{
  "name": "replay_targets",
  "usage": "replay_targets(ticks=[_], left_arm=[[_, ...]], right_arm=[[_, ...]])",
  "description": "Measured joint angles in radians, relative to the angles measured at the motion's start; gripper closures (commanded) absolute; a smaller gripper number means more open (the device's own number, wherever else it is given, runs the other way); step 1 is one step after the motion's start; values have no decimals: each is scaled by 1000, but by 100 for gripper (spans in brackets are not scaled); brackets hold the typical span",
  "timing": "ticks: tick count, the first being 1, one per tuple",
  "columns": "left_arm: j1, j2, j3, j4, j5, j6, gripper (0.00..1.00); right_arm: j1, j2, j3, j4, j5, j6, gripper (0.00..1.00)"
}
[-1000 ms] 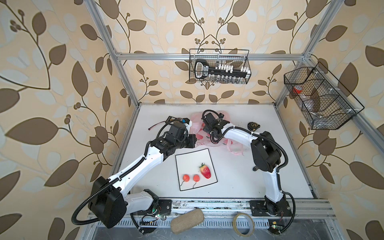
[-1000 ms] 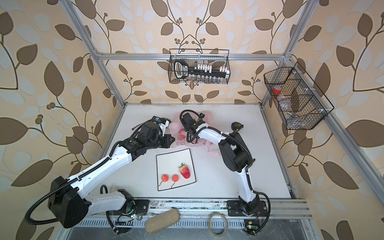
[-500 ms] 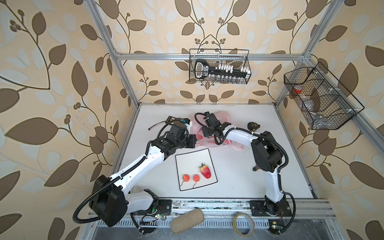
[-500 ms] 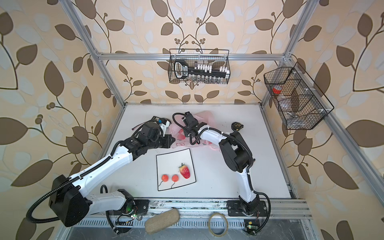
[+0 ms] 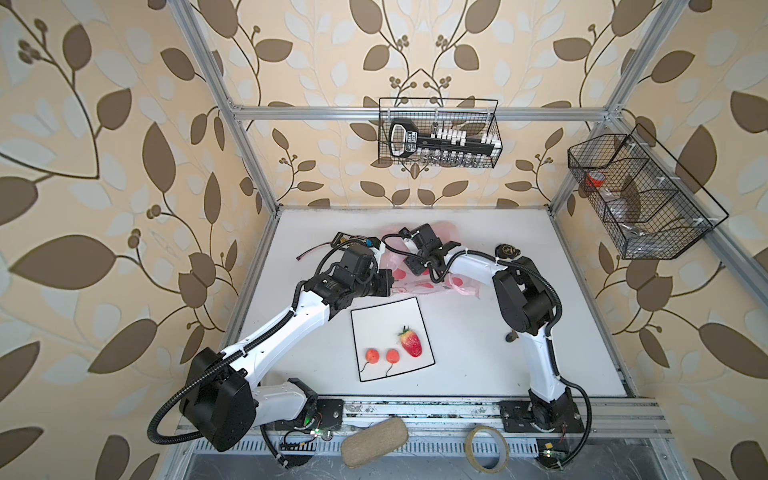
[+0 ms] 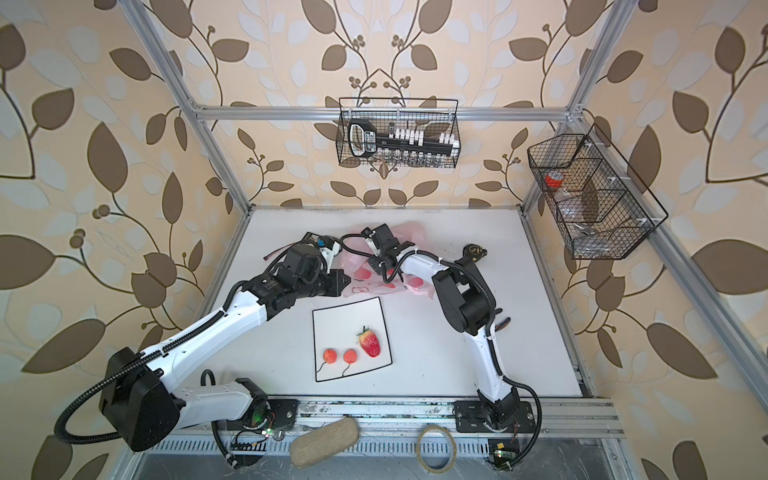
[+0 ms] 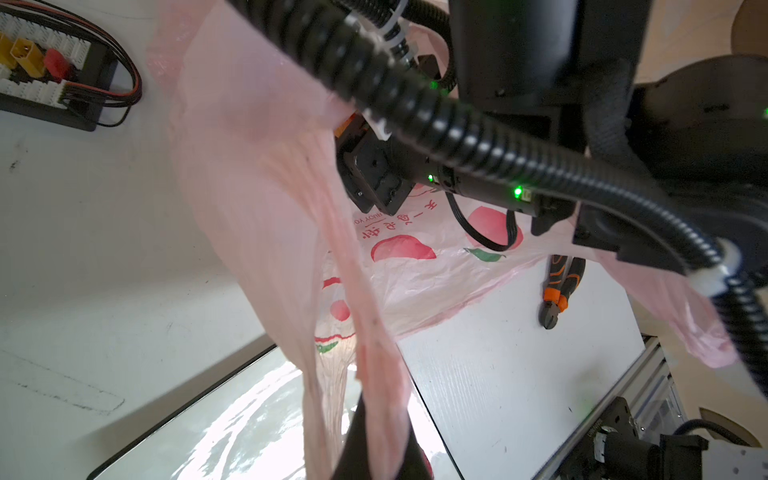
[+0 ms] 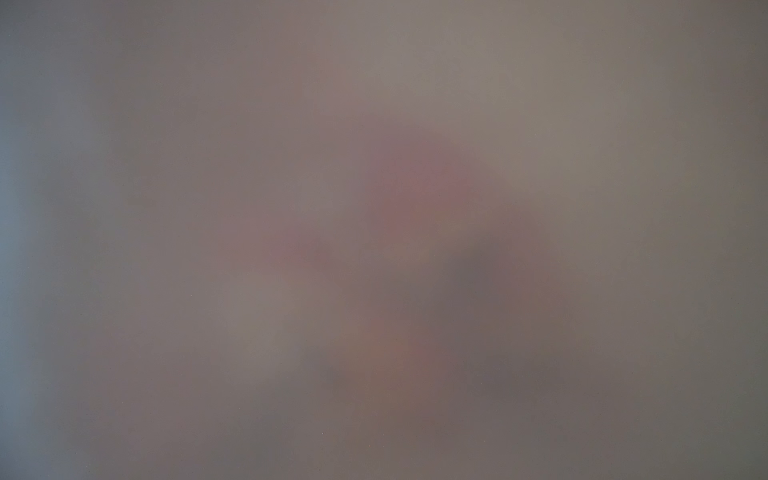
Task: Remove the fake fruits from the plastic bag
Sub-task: 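Lower the right gripper deep into the bag and grasp a larger apple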
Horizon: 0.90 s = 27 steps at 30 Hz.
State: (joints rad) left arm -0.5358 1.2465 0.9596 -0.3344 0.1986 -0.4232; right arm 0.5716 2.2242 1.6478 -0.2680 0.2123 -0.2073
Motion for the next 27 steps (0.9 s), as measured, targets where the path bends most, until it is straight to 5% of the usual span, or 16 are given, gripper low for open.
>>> replay_targets(ticks=[7, 17, 27], left_arm=[[0, 0, 0, -7, -1, 0, 100], [0, -1, 0, -7, -1, 1, 100], [0, -1, 0, -6, -18, 0, 100]], right_arm=[[-4, 74, 80, -21, 0, -16, 38], [-3, 89, 113, -29, 6, -38, 65], [-5, -76, -60, -63, -86, -36, 71]])
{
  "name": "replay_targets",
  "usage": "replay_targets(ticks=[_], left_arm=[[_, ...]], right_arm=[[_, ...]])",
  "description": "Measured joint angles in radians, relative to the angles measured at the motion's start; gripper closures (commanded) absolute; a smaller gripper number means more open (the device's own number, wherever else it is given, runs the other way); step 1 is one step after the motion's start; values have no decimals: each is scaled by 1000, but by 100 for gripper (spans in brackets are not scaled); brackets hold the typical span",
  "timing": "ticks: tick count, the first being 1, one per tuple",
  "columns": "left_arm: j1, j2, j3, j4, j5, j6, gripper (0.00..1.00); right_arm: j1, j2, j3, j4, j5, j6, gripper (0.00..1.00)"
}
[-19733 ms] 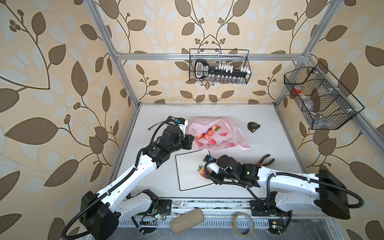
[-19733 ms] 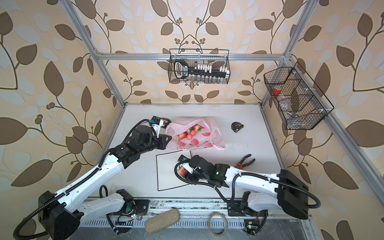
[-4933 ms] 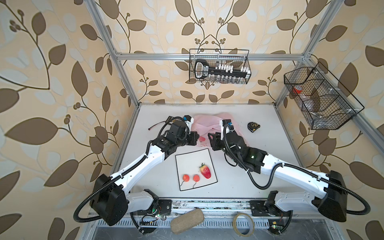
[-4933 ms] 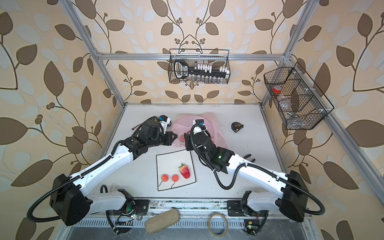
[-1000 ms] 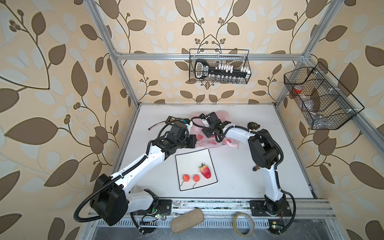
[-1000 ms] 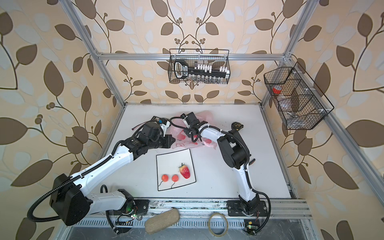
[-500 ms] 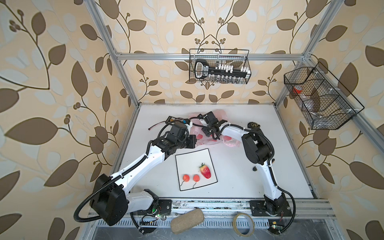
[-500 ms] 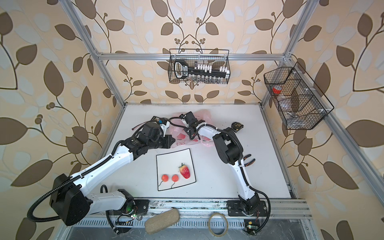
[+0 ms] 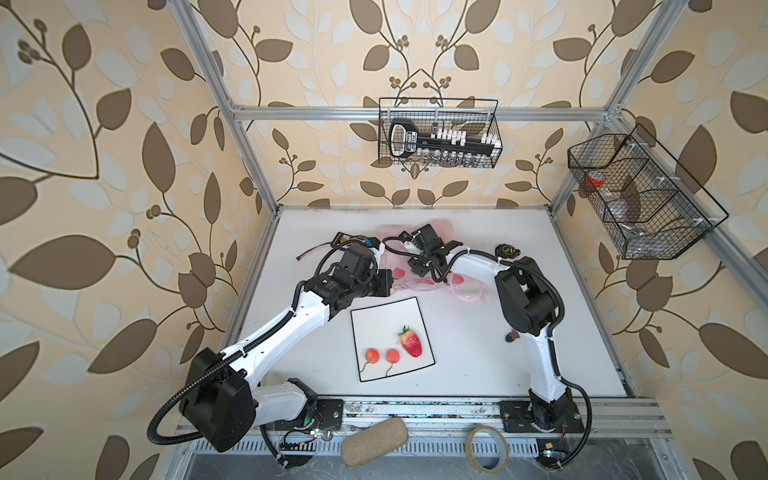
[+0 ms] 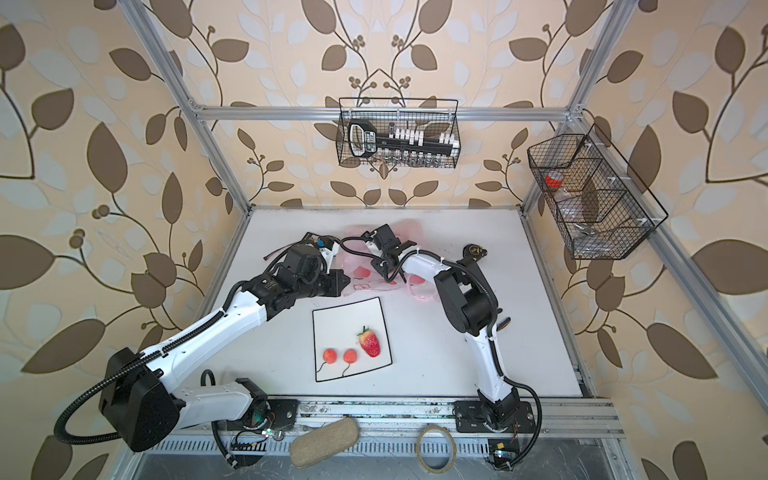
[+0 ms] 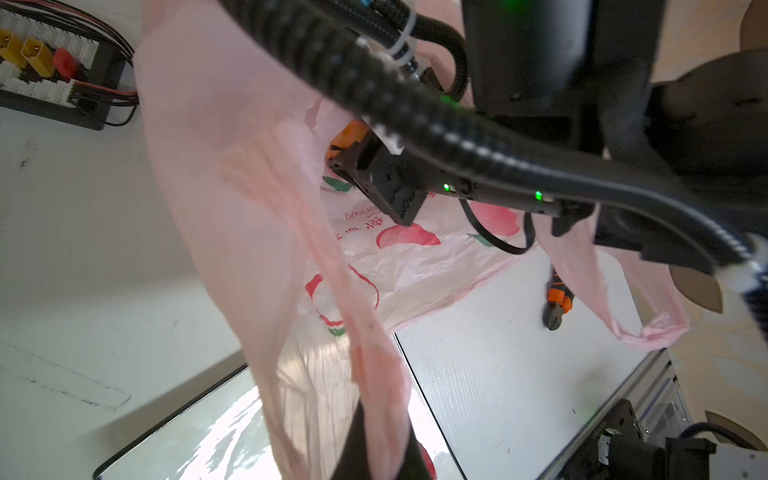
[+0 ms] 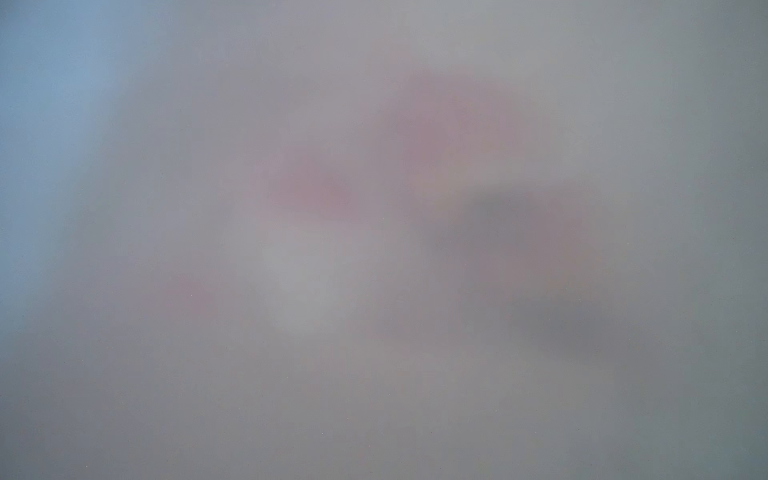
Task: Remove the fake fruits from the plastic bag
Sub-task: 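Lower the right gripper deep into the bag and grasp a larger apple, then lift the larger apple out of the bag and carry it over the mat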
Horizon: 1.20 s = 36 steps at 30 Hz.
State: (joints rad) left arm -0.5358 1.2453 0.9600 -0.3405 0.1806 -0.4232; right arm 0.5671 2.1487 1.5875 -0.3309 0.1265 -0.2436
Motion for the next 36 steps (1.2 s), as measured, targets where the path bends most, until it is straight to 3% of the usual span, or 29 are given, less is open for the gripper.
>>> replay_targets(ticks=[12, 23, 32, 36], left_arm=[[0, 0, 0, 15, -30, -5, 100], [0, 0, 0, 24, -61, -8, 100], [0, 0, 2, 30, -82, -8, 100], [0, 0, 4, 30, -89, -9, 100]], right_arm=[[2, -333, -228, -48, -151, 16, 71], [29, -528, -291, -136, -293, 20, 71], [303, -673, -432, -93, -314, -61, 70], [420, -671, -499, -38, -293, -86, 71]])
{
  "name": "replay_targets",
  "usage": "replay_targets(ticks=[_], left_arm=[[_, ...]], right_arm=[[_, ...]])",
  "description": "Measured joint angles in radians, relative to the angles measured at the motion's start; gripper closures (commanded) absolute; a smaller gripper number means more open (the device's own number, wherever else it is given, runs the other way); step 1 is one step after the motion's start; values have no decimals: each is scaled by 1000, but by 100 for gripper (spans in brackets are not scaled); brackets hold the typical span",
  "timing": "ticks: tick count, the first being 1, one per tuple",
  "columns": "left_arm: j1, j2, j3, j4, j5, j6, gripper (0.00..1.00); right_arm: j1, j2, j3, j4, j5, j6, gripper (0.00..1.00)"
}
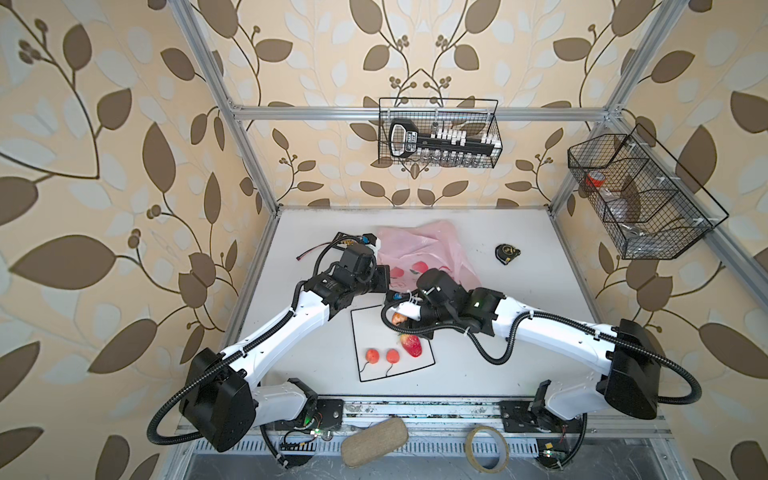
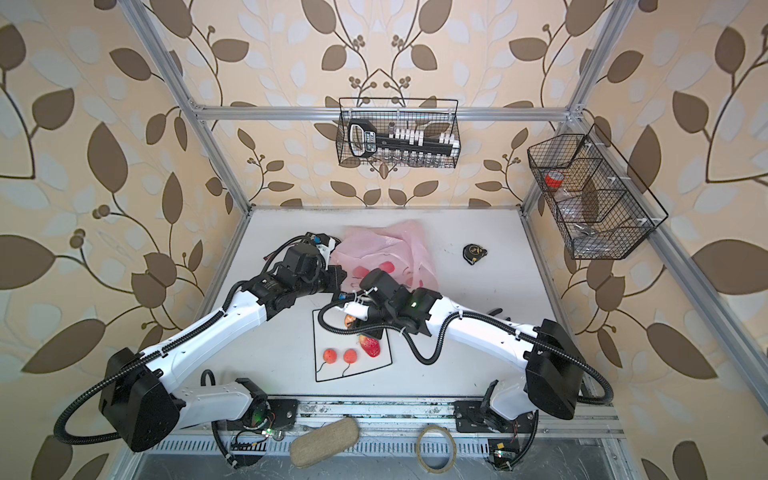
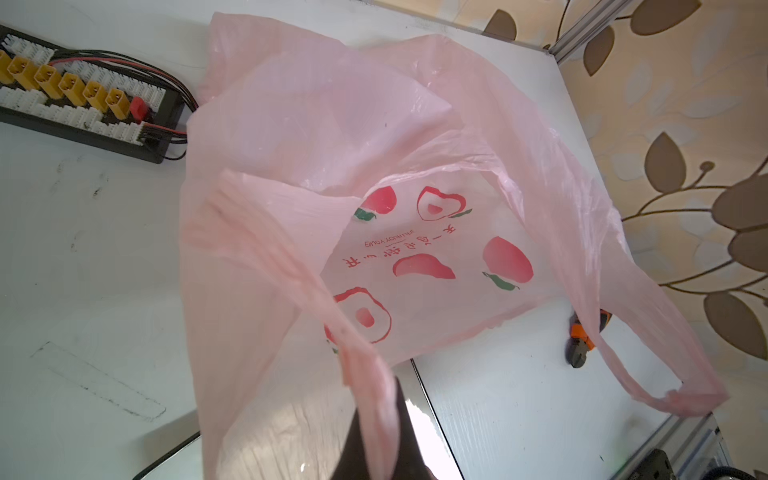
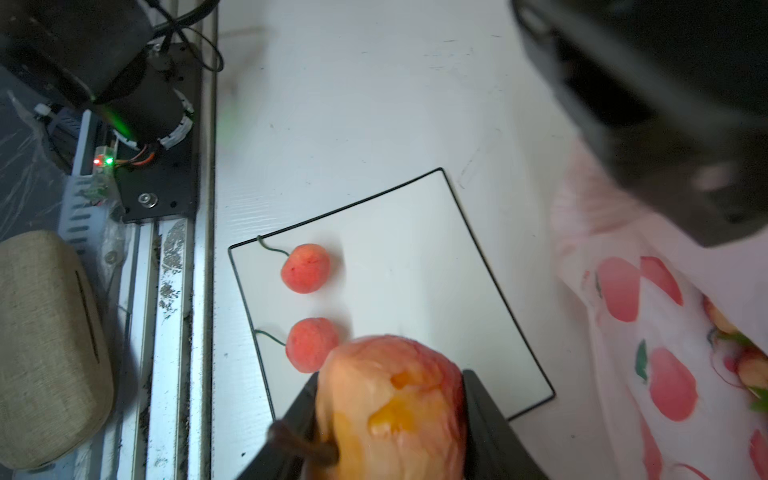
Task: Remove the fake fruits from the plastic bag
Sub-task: 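Lift the larger apple out of the bag and carry it over the mat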
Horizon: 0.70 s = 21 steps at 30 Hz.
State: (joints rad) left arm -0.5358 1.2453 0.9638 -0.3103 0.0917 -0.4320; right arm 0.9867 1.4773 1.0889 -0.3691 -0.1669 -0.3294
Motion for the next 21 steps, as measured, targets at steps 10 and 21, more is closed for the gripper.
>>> replay_targets(ticks=[10, 21], left_arm=[[0, -5, 0, -1, -22, -2, 100], [0, -11, 3, -5, -23, -2, 100]], right_arm=[[85, 204, -10, 141, 128, 43, 73], [86, 404, 99, 181, 250, 99, 72]])
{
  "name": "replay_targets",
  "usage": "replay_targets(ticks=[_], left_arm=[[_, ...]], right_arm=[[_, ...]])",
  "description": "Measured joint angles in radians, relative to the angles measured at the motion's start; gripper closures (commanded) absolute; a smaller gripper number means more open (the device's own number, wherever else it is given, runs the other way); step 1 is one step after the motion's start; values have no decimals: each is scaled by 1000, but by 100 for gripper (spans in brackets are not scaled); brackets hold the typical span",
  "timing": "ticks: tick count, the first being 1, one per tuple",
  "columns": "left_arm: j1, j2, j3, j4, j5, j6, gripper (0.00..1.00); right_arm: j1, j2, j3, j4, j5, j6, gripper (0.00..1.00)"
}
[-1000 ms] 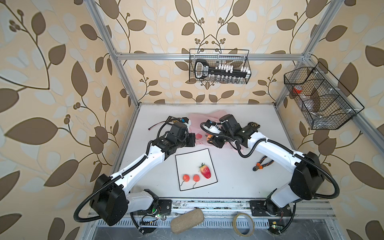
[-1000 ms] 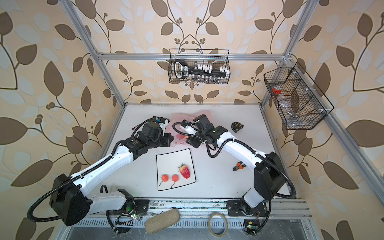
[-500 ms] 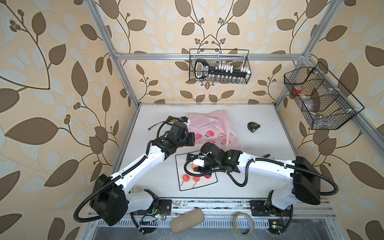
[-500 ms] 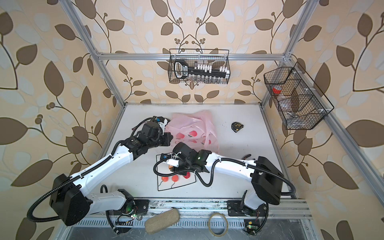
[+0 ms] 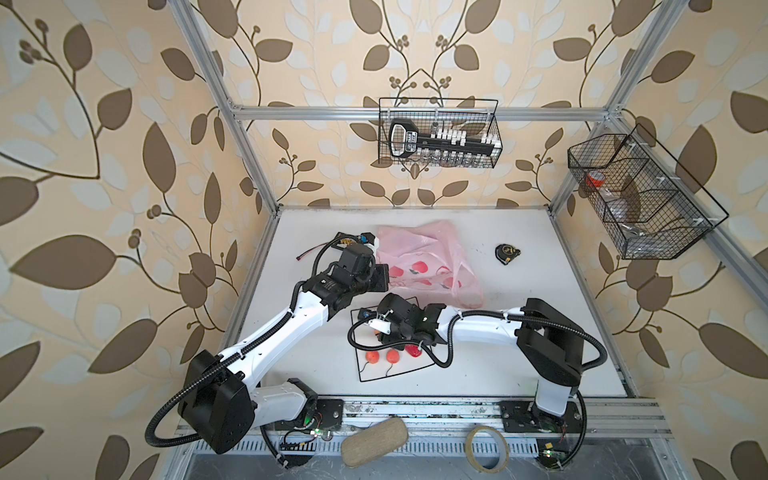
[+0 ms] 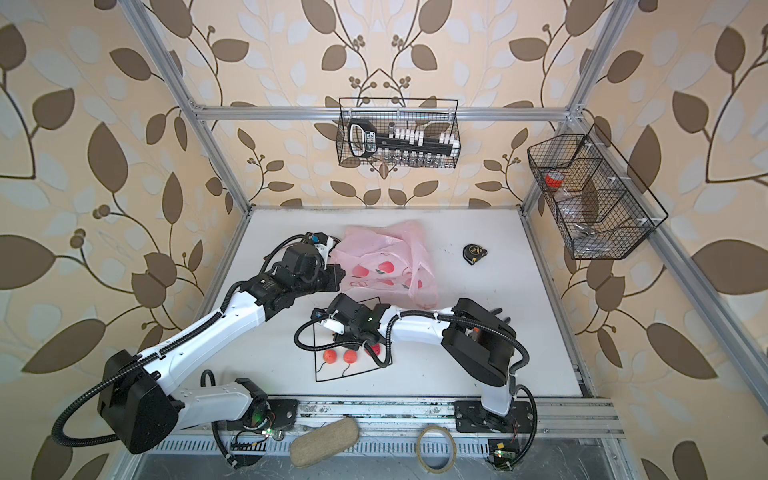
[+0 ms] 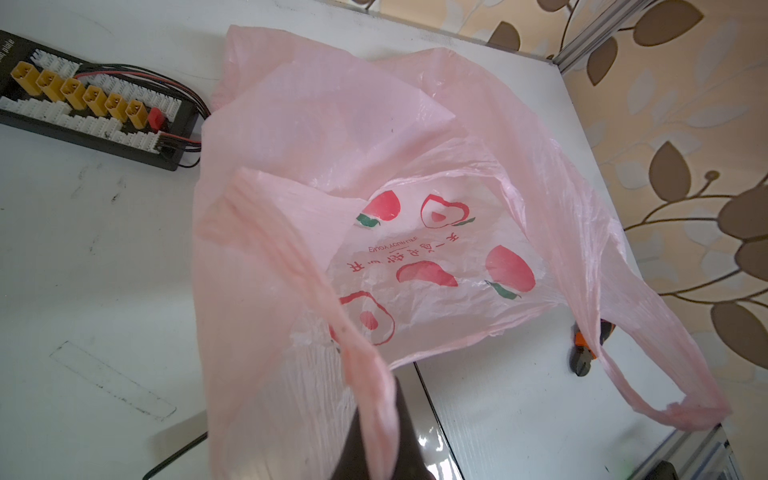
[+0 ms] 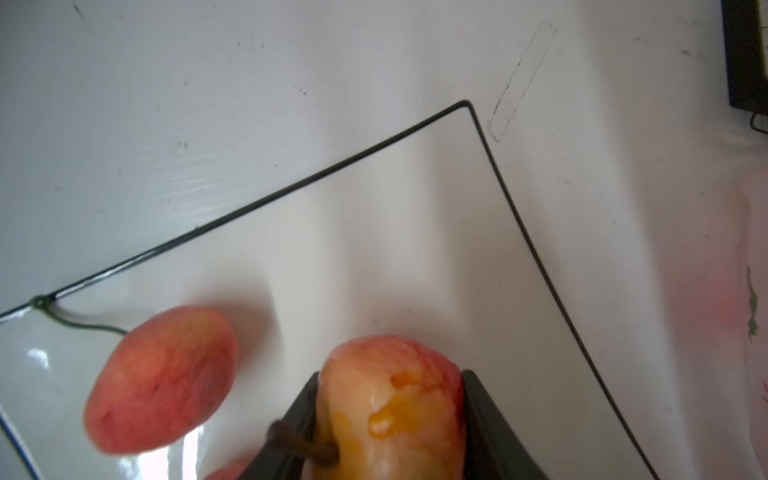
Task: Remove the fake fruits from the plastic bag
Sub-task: 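Lift the larger apple out of the bag and carry it over the mat, then open the right gripper to drop the apple onto the tray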
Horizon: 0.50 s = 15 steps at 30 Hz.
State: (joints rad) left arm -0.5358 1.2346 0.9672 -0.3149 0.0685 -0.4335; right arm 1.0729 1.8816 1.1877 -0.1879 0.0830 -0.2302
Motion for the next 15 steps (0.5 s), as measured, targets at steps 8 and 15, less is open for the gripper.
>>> replay_targets(ticks=[8, 15], left_arm=[[0, 0, 6, -6, -3, 2, 100], [0, 0, 6, -13, -17, 4, 100]], right_arm=[[5, 72, 56, 41, 34, 21, 54], [5, 63, 40, 47, 34, 45, 28]])
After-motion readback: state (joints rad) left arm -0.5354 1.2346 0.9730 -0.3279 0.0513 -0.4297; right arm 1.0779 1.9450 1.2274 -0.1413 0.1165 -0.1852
